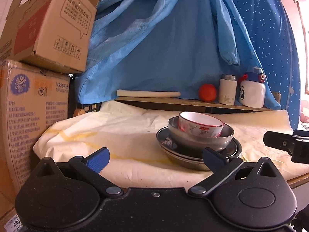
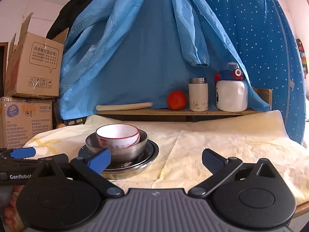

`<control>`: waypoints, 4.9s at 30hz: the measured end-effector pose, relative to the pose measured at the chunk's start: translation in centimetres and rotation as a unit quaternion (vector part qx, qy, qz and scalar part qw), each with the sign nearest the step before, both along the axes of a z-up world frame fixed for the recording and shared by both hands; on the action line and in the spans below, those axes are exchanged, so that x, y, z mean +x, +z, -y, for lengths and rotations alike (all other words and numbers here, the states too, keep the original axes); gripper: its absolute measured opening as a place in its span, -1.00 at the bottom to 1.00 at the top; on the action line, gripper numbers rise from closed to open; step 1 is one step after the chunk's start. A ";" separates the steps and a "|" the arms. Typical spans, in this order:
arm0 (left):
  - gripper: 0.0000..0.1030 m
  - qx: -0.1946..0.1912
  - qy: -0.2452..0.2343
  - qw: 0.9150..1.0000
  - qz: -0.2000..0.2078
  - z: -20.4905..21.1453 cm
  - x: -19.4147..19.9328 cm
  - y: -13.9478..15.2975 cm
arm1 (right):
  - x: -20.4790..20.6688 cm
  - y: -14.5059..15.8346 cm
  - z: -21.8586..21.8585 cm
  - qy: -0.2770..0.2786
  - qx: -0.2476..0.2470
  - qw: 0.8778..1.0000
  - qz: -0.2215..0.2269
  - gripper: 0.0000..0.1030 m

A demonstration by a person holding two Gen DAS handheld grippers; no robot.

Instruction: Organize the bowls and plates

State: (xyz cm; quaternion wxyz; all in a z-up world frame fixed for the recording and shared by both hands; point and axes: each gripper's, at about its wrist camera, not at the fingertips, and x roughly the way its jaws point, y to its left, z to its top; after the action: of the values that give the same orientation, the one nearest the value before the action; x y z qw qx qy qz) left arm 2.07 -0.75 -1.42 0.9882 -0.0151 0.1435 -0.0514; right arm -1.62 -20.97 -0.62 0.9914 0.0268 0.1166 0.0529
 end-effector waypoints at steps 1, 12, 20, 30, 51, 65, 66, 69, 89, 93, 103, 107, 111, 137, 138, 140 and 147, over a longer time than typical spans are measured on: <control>0.98 -0.002 0.002 1.000 0.000 -0.1 -0.1 -0.1 | -0.1 -0.1 -0.1 -0.001 -0.001 1.000 0.001 1.00; 0.98 0.001 0.012 1.000 0.009 -0.2 -0.7 -1.1 | -0.7 -1.2 0.1 -0.014 0.001 1.000 0.010 1.00; 0.98 -0.002 0.007 1.000 0.004 -0.2 -0.7 -1.5 | -0.5 -1.7 0.3 -0.013 0.007 1.000 -0.001 1.00; 0.98 -0.009 0.006 1.000 -0.001 -0.4 -0.6 -1.6 | -0.6 -1.8 0.1 -0.005 0.005 1.000 -0.001 1.00; 0.98 -0.015 0.008 1.000 -0.002 -0.6 -0.5 -1.8 | -0.6 -1.9 0.1 -0.006 0.006 1.000 -0.005 1.00; 0.98 -0.015 0.008 1.000 -0.002 -0.6 -0.5 -1.9 | -0.7 -2.0 0.1 -0.006 0.006 1.000 -0.005 1.00; 0.98 -0.015 0.008 1.000 -0.002 -0.6 -0.5 -1.9 | -0.7 -2.0 0.1 -0.005 0.006 1.000 -0.006 1.00; 0.98 -0.015 0.008 1.000 -0.002 -0.6 -0.5 -1.9 | -0.7 -2.0 0.1 -0.006 0.006 1.000 -0.006 1.00; 0.98 -0.015 0.008 1.000 -0.001 -0.6 -0.6 -1.9 | -0.7 -2.0 0.1 -0.005 0.006 1.000 -0.007 1.00; 0.98 -0.015 0.009 1.000 -0.001 -0.6 -0.6 -1.9 | -0.7 -2.0 0.1 -0.005 0.006 1.000 -0.006 1.00; 0.98 -0.015 0.009 1.000 -0.001 -0.6 -0.6 -1.9 | -0.7 -2.0 0.1 -0.004 0.006 1.000 -0.006 1.00; 0.98 -0.015 0.008 1.000 -0.002 -0.6 -0.6 -1.9 | -0.7 -2.0 0.1 -0.005 0.006 1.000 -0.007 1.00; 0.98 -0.015 0.009 1.000 -0.001 -0.6 -0.6 -1.9 | -0.7 -2.0 0.1 -0.005 0.006 1.000 -0.007 1.00; 0.98 -0.016 0.009 1.000 -0.001 -0.7 -0.6 -1.9 | -0.9 -2.2 -0.3 0.000 0.004 1.000 -0.008 1.00; 0.98 -0.016 0.009 1.000 -0.001 -0.7 -0.6 -1.9 | -0.9 -2.2 -0.3 0.000 0.004 1.000 -0.008 1.00; 0.98 -0.016 0.008 1.000 -0.001 -0.7 -0.6 -1.9 | -0.9 -2.2 -0.3 -0.001 0.004 1.000 -0.008 1.00; 0.98 -0.016 0.008 1.000 -0.001 -0.7 -0.6 -1.9 | -0.9 -2.2 -0.2 0.000 0.004 1.000 -0.008 1.00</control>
State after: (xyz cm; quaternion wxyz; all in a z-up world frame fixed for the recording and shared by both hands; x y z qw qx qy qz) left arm 1.43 -0.04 -3.34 0.9881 -0.0318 0.1436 -0.0452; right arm -2.47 -20.73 -2.84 0.9904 0.0310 0.1243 0.0527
